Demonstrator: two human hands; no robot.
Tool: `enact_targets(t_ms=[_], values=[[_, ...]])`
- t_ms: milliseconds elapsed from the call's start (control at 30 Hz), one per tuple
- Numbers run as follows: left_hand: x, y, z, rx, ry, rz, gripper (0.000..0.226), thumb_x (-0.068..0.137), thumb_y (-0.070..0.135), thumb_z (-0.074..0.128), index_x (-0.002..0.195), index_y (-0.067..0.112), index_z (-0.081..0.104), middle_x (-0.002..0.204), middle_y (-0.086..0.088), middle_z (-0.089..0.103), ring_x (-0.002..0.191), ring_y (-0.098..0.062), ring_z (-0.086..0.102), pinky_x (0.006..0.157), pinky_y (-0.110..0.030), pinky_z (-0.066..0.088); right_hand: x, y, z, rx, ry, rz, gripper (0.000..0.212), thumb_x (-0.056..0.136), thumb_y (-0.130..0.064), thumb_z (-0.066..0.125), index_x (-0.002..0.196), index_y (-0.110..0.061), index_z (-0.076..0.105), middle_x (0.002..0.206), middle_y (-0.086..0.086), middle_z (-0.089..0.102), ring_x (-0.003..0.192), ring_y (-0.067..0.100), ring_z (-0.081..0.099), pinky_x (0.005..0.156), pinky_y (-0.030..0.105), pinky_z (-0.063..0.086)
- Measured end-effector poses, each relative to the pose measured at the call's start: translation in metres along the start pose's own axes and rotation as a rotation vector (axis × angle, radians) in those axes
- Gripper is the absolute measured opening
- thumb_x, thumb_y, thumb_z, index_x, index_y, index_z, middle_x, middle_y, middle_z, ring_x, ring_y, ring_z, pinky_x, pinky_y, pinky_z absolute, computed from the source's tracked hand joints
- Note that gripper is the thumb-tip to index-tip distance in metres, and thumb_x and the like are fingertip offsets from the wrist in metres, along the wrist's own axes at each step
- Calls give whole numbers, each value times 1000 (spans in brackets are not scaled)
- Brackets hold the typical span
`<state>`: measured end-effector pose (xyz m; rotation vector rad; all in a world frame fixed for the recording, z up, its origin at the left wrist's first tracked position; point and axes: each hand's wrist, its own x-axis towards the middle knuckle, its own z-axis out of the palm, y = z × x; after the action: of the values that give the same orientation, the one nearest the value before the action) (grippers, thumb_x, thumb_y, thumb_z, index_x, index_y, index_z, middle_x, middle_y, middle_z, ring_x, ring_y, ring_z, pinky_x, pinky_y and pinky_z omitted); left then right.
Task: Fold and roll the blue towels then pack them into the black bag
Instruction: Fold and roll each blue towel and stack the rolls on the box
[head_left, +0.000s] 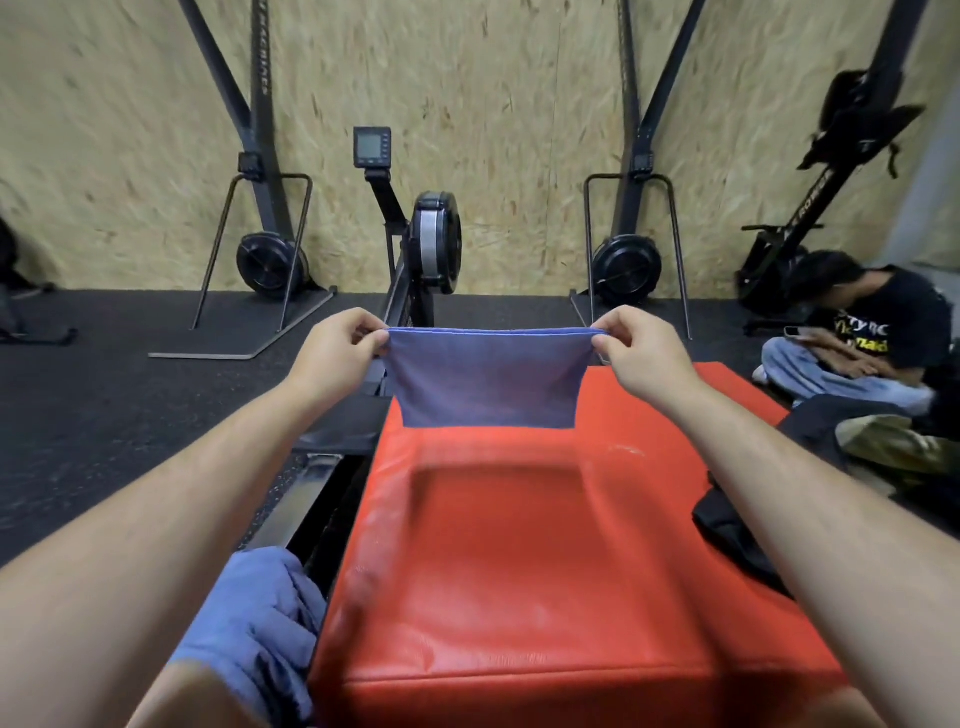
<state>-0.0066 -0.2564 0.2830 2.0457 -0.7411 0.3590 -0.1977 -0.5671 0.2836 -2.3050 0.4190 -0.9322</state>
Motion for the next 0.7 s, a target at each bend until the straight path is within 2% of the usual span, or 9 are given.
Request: enact_targets(t_ms=[100,200,300,400,500,600,700], values=[[-27,-12,9,92,-65,-3,7,92,17,64,89,18,70,84,5,72,81,-14,66,72,-22,48,-26,16,8,-52,-79,13,7,91,-13,64,90,-19,67,87,-9,69,84,13,64,74,29,45],[-69,-40,25,153,-198,-70,6,92,19,66,87,20,70,81,6,69,76,-16,60,68,-28,42,-67,43,22,-114,-220,31,4,91,-12,66,92,-16,67,90,-7,68,87,15,61,76,26,40],[-111,-70,39,198,-380,-120,5,91,20,69,86,20,70,84,2,72,82,-21,64,78,-34,50,-110,73,35,-130,-393,74,3,90,-12,68,94,-12,68,96,-2,69,93,16,61,81,24,40],[-133,-86,41,230,-528,-99,6,91,19,70,85,20,69,85,2,72,86,-20,66,83,-36,50,-136,93,38,-79,-502,127,3,88,-11,71,90,-13,69,93,-1,71,92,16,63,90,32,46],[-144,-92,37,126,-635,-161,8,92,18,71,85,19,69,79,2,70,74,-15,60,75,-32,50,-147,102,32,8,-607,209,12,87,-9,73,83,-19,70,84,3,73,79,14,62,81,34,47],[-150,-94,38,65,-646,-197,6,93,14,70,87,12,70,77,-1,68,67,-12,58,67,-26,50,-149,103,28,50,-652,236,12,86,-6,74,83,-17,71,83,5,73,77,13,62,80,34,47],[-147,-100,44,73,-581,-193,8,94,16,69,88,11,71,81,-7,70,68,-15,60,64,-29,53,-143,101,35,45,-630,238,9,87,-10,74,86,-18,72,83,1,74,76,11,63,83,34,50]])
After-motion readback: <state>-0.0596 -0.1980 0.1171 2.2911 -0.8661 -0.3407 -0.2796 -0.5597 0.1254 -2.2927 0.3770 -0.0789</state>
